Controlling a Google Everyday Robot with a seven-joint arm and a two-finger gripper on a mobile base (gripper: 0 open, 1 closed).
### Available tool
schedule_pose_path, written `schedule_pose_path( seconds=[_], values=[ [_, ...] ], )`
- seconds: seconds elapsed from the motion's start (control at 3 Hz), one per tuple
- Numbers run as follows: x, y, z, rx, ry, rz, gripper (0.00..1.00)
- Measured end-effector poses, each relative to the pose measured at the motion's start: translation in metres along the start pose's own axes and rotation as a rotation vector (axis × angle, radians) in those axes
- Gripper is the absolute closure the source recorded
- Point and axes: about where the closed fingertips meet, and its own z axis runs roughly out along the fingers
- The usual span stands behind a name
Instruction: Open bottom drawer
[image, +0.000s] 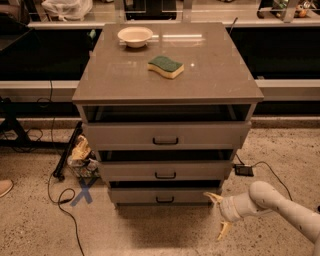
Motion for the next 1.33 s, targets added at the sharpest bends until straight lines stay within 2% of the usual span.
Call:
schedule_pose_path(
  seconds=[0.33,0.67,1.0,1.33],
  values=[
    [0.000,0.000,0.011,0.012,0.012,-0.024,0.00],
    [0.008,-0.008,0.036,0.067,0.052,-0.068,0.00],
    [0.016,-0.020,0.049,0.124,0.075,-0.083,0.00],
    [0.037,-0.043,0.071,0.185,0.085,-0.073,0.00]
  ],
)
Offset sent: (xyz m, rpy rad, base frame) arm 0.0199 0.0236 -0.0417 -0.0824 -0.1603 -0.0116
